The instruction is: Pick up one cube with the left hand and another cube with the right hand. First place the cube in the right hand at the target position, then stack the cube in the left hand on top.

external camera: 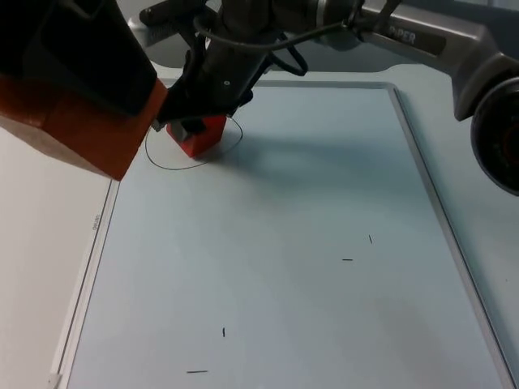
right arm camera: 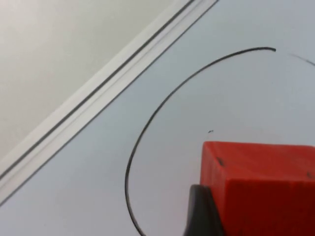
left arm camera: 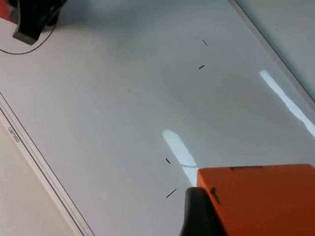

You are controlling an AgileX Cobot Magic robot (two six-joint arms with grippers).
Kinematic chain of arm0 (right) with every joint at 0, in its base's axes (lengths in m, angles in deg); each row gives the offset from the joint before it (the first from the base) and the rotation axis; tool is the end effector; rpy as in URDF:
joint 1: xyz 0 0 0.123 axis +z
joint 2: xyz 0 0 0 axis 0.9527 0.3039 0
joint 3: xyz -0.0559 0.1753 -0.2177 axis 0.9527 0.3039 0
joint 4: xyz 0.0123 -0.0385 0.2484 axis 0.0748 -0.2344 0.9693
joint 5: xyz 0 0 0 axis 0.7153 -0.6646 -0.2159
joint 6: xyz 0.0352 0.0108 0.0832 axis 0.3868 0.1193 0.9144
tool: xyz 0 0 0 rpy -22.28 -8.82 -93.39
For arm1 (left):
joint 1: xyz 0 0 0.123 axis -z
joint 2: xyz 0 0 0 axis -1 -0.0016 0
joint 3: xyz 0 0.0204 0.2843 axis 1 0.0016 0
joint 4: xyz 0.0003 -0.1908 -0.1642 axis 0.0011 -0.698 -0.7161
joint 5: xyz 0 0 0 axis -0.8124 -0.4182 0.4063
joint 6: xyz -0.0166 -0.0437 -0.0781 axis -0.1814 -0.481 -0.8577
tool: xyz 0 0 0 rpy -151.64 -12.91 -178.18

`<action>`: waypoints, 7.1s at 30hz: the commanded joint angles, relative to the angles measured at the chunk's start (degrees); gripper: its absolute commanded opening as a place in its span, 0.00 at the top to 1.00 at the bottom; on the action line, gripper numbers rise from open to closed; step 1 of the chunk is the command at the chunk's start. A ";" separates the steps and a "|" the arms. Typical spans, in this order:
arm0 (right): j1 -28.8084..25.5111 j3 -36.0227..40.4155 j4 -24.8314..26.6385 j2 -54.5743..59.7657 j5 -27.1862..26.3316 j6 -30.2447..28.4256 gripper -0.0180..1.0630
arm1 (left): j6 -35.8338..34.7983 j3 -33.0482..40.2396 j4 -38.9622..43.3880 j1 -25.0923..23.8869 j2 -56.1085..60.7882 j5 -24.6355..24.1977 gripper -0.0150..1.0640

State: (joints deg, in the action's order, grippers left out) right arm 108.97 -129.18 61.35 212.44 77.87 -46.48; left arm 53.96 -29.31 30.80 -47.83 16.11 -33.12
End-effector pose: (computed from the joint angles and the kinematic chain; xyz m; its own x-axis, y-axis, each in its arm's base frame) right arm 0.4586 0.3415 0.1199 -0.5535 -0.6494 -0.5215 -0.7156 0.6911 -0.1011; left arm 0.1509 -0.1443 0.3399 -0.7197 0.3570 -0.5955 0.5555 0.8106 -0.1854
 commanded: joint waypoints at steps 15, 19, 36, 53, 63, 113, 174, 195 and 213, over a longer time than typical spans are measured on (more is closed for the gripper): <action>-0.02 -0.52 0.00 1.95 -0.42 0.08 0.99 | -0.29 0.09 -0.45 0.39 0.03 0.28 0.94; -0.02 -0.52 0.00 1.95 -0.06 0.08 0.84 | -0.29 0.09 -0.45 0.39 0.03 0.28 0.94; -0.02 -0.52 0.32 1.95 -1.45 0.31 0.43 | 0.21 0.09 0.30 0.39 0.03 0.28 0.94; -0.16 -9.75 0.37 -7.37 7.54 1.78 0.27 | 0.21 0.09 1.67 0.39 0.03 0.15 0.94; -0.16 -12.24 9.06 -33.03 17.71 -7.39 0.27 | 0.21 0.09 5.14 0.39 -0.10 3.36 0.94; -0.16 -3.76 12.70 -54.84 19.56 -8.95 0.27 | 36.94 -66.66 -6.45 -20.98 -73.44 -14.15 0.99; -0.16 -3.76 13.42 -54.02 19.56 -10.21 0.27 | 37.64 -72.01 -4.97 -23.06 -75.99 -13.66 0.07; -0.16 -3.76 15.49 -56.98 19.56 -10.59 0.27 | 26.29 -79.38 -7.94 -23.06 -41.06 -18.61 0.07; -0.16 12.39 22.81 -66.02 19.56 -13.46 0.27 | 26.78 -24.50 -3.21 -23.06 15.66 -11.21 0.07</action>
State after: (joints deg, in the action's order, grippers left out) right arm 108.86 -118.79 83.49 147.10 97.61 -59.27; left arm 82.10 -56.40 27.20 -70.99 29.24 -46.65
